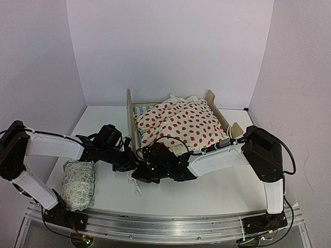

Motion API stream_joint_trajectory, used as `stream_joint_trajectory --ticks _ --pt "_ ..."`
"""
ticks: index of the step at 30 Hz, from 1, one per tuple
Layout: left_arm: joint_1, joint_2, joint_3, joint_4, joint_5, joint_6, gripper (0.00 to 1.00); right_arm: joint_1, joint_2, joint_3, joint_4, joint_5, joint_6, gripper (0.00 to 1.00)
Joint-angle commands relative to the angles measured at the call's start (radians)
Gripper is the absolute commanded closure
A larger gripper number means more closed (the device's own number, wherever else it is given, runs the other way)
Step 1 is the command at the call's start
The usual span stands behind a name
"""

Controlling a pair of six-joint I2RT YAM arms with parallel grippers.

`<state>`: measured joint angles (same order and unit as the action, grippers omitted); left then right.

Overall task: Set up the pet bed
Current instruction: Tie the left ropes of the mattress closest to the robot on the bed frame base.

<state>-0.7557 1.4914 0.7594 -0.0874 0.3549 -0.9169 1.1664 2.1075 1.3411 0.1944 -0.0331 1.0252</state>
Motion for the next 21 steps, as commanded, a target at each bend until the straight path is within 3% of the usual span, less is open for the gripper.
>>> stream_joint_trajectory --ticks 1,14,21 --pt "-0.009 -0.02 0.123 -0.019 0.036 0.061 0.74 0.035 -0.014 0.014 -0.029 -0.124 -0.004 1.0" --pt "-0.008 -0.162 0.152 -0.151 -0.049 0.042 0.71 0.029 -0.015 0.007 -0.027 -0.126 -0.004 1.0" --pt "-0.007 -0.241 0.171 -0.361 -0.202 0.003 0.74 0.027 -0.012 0.013 -0.027 -0.133 -0.004 1.0"
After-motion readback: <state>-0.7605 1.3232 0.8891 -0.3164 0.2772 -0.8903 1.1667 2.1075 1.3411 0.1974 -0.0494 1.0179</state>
